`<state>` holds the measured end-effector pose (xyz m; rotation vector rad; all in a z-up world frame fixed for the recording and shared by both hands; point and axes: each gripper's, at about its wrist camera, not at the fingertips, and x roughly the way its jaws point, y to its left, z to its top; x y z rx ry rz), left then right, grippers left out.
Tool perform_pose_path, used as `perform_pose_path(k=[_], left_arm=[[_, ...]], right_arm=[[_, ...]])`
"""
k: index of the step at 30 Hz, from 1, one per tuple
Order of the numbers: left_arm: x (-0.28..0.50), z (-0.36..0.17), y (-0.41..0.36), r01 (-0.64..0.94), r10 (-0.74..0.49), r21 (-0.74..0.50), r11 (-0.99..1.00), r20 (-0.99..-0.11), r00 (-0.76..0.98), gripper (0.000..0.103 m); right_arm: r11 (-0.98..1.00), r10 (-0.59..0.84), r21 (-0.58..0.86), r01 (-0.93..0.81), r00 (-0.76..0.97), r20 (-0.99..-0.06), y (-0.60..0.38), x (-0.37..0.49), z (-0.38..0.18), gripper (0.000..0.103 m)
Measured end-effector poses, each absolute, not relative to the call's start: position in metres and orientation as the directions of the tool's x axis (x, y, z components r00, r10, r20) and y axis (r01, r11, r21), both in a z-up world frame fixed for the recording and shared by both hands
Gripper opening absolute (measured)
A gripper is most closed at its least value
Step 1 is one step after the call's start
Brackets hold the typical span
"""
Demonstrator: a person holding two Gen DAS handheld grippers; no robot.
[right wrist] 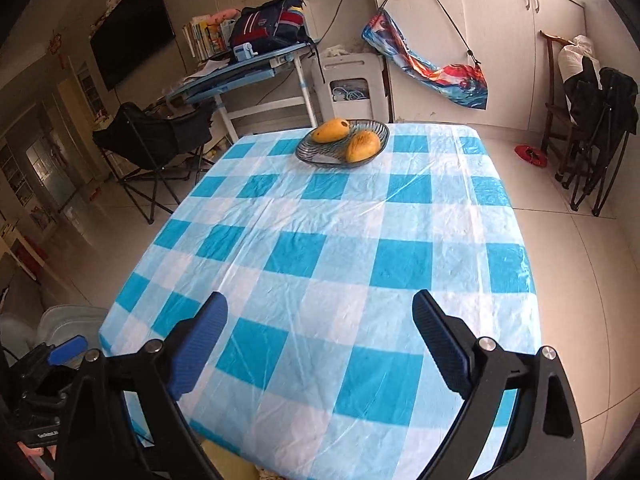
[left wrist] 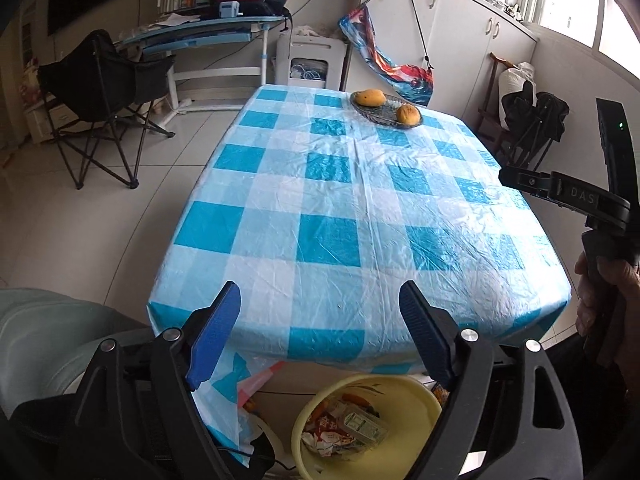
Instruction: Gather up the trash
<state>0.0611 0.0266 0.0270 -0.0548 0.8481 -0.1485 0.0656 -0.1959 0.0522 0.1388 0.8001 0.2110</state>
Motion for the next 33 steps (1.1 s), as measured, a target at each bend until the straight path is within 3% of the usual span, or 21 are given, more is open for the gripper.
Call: perform_pose_path(k=[14, 29, 33], left_arm=[[0.107, 0.042, 0.030, 0.051, -0.077, -0.058, 0.997, -0.698, 0.712, 0.095], [0.122, 0.045, 0.020, 0.032, 0.010, 0.050, 0.998, -0.677, 0.736, 0.096], [0.115, 0.049, 0.018, 0.055, -0.019, 0.036, 0.998, -0.645, 0.764, 0.096]], right_arm=[[0.987, 0.132, 0.157, -0.028, 0.695, -0.707, -0.221, 0.109, 0.032, 0.090], [0.989, 0.116, 0.144, -0.027, 0.743, -0.659, -0.219, 0.107, 0.042, 0.090], [0.989, 0.115, 0.142, -0.026, 0.742, -0.660, -0.218, 0.110, 0.041, 0.090]])
